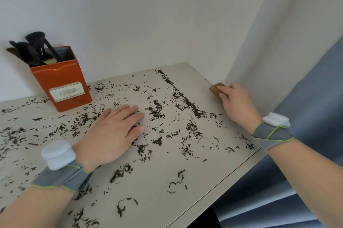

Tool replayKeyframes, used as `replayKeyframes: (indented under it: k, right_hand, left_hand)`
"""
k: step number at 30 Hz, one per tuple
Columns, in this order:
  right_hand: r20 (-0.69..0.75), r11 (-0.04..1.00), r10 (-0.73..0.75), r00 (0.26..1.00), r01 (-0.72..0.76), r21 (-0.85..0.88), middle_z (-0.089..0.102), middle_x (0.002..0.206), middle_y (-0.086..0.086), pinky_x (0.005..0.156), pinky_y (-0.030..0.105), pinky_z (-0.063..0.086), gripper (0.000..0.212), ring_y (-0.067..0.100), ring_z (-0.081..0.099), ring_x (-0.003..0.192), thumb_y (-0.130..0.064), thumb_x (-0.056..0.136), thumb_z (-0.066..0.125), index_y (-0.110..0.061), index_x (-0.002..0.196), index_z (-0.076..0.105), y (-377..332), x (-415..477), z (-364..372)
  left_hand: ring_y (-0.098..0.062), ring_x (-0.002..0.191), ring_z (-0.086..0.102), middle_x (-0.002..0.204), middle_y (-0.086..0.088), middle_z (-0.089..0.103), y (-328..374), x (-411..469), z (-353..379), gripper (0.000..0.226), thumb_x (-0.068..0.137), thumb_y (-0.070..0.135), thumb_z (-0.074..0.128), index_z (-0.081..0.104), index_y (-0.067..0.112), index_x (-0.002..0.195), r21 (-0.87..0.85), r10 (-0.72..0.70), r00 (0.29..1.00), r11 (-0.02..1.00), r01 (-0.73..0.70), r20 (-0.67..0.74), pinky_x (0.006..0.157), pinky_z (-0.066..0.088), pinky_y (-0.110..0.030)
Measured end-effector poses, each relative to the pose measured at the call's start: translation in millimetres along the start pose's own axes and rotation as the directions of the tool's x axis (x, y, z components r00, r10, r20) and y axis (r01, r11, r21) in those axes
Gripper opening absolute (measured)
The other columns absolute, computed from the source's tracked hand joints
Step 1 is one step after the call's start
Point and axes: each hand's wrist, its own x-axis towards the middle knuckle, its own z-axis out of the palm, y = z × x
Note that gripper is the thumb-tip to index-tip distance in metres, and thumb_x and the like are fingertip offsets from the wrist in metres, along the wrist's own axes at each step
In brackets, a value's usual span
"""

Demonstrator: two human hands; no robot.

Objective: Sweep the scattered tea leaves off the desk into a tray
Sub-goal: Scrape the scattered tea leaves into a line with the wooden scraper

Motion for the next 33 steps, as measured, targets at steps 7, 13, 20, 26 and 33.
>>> replayKeyframes:
  k: [7,13,20,26,33]
  right_hand:
    - [0.052,0.994,0.056,0.997,-0.051,-0.096,0.050,0.107,0.015,0.085,0.045,0.046,0.032,0.037,0.053,0.096,-0.018,0.105,0.047,-0.006,0.129,0.065,10,-14,11]
    - [0.016,0.990,-0.060,0.998,0.061,-0.128,0.048,0.101,0.011,0.075,0.041,0.046,0.026,0.034,0.052,0.086,-0.018,0.103,0.050,-0.005,0.119,0.067,-23,-22,26]
    - [0.007,0.987,-0.139,0.990,0.139,-0.080,0.046,0.098,0.005,0.073,0.042,0.049,0.026,0.029,0.050,0.083,-0.019,0.103,0.050,-0.011,0.121,0.066,-45,-31,34]
    - [-0.077,0.999,0.004,0.997,-0.001,0.038,0.049,0.103,0.004,0.076,0.028,0.031,0.031,0.020,0.044,0.086,-0.020,0.104,0.050,-0.017,0.131,0.065,-13,-31,5]
    - [-0.030,0.990,0.132,0.991,-0.134,-0.054,0.046,0.100,0.007,0.078,0.034,0.039,0.031,0.028,0.049,0.091,-0.022,0.105,0.047,-0.013,0.130,0.064,26,-50,-5]
  left_hand:
    - [-0.006,0.157,0.001,0.170,0.020,0.010,-1,0,1,0.063,0.101,0.066,0.013,0.021,0.044,0.160,0.016,-0.002,1.000,1.000,0.002,-0.006,0.129,0.003,-0.042]
    - [-0.006,0.157,0.001,0.170,0.020,0.011,-2,0,1,0.064,0.101,0.066,0.014,0.022,0.044,0.160,0.004,0.000,1.000,1.000,0.000,-0.012,0.129,0.003,-0.043]
    - [-0.005,0.157,0.002,0.170,0.020,0.013,-2,1,1,0.066,0.099,0.068,0.012,0.024,0.044,0.159,-0.009,0.002,1.000,1.000,-0.002,-0.014,0.129,0.005,-0.045]
    - [-0.005,0.157,0.002,0.170,0.020,0.012,-2,2,3,0.068,0.098,0.069,0.010,0.023,0.044,0.160,-0.011,0.002,1.000,1.000,-0.002,-0.015,0.129,0.003,-0.044]
    - [-0.006,0.157,0.003,0.169,0.020,0.013,-6,2,5,0.068,0.098,0.070,0.010,0.023,0.045,0.159,-0.010,0.006,1.000,1.000,-0.006,-0.025,0.128,0.002,-0.042]
